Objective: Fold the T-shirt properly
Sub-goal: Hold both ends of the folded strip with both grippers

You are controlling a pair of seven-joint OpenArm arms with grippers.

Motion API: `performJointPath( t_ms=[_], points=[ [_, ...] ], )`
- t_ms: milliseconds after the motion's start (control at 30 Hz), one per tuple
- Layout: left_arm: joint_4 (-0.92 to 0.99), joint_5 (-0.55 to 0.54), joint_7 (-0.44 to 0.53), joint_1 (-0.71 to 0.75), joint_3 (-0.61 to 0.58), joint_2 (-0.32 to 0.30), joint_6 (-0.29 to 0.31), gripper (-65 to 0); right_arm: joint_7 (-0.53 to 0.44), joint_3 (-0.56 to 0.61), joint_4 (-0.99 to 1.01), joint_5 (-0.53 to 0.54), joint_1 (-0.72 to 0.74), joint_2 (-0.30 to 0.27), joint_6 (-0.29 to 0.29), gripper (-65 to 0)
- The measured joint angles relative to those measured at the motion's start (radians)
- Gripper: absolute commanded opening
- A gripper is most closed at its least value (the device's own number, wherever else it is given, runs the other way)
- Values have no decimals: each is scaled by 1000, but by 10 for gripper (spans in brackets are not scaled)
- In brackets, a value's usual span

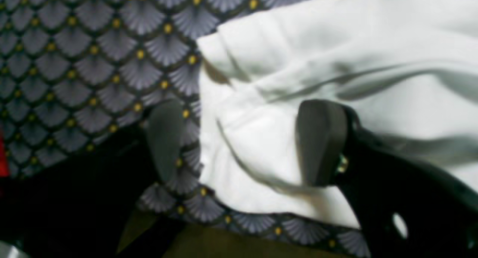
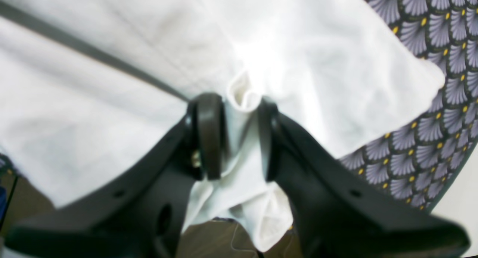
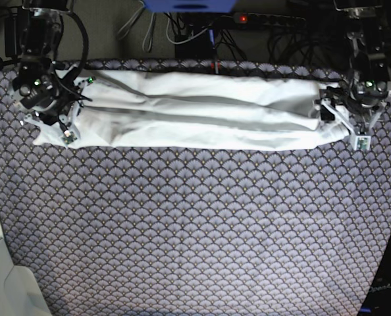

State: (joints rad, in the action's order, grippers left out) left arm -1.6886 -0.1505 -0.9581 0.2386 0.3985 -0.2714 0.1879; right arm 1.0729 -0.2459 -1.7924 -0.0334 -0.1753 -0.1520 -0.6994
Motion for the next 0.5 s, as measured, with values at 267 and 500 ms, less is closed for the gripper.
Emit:
performJointPath(
  t_ms=[267, 500],
  points=[
    [71, 11, 17, -13, 0, 0, 4, -170, 0, 0, 0, 0, 0, 0, 0, -472],
    [193, -42, 40, -76, 7, -31, 26, -171, 0, 0, 0, 0, 0, 0, 0, -470]
  ],
)
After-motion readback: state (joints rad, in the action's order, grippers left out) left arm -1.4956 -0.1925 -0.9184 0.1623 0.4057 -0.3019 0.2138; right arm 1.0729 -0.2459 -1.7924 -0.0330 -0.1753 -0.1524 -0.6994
